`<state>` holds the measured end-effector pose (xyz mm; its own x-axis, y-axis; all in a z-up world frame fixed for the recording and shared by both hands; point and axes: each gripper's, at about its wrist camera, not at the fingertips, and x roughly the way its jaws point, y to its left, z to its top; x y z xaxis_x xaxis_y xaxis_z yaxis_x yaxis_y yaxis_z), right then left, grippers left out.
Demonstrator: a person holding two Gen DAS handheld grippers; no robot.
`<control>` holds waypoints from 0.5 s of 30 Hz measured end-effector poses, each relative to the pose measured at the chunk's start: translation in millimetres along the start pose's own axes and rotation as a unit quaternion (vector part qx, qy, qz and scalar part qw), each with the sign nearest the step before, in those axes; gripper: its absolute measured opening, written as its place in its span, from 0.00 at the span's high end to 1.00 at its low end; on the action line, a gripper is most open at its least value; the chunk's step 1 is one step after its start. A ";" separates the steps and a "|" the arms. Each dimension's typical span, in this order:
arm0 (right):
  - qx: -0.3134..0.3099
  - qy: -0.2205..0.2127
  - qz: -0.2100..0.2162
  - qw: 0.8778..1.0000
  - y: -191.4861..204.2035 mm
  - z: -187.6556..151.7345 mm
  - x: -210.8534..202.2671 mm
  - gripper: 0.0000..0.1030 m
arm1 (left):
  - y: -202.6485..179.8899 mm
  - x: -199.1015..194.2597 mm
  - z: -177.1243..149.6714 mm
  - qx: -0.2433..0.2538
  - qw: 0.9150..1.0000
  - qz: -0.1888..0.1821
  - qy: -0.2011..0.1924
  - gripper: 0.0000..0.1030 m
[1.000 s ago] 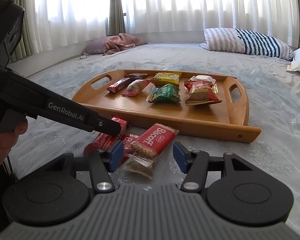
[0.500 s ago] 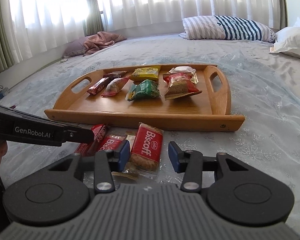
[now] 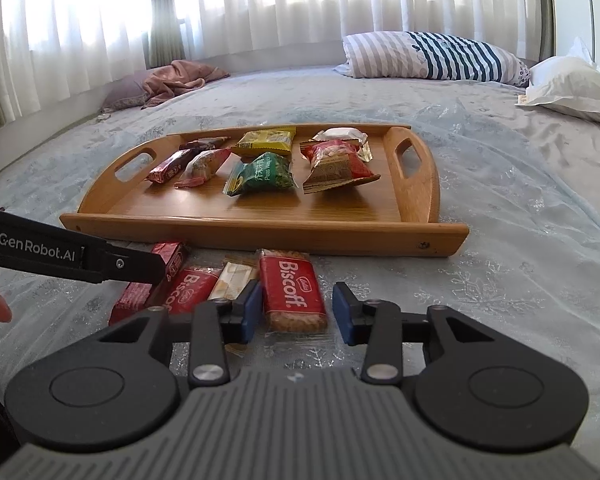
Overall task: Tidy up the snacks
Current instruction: 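Grasp the red bar with the left tool while the right tool grasps the red Biscoff packet, then carry the red bar and Biscoff packet over the tray with both tools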
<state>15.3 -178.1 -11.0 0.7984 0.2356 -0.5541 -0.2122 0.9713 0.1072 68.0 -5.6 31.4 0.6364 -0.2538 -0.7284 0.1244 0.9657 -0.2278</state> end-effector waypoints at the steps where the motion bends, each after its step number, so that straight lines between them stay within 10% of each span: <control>1: 0.000 -0.001 -0.002 1.000 1.1 0.1 1.0 0.57 | 0.6 1.0 -0.6 -0.009 1.000 -0.009 0.009 0.64; 15: -0.003 -0.016 -0.005 1.000 5.6 -5.4 7.1 0.64 | -10.5 0.4 -10.8 0.033 0.999 0.020 -0.006 0.76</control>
<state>16.7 -171.1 -18.7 0.8182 0.2271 -0.5282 -0.2073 0.9734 0.0975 58.6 -16.4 26.5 0.6513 -0.2154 -0.7276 0.1489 0.9765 -0.1559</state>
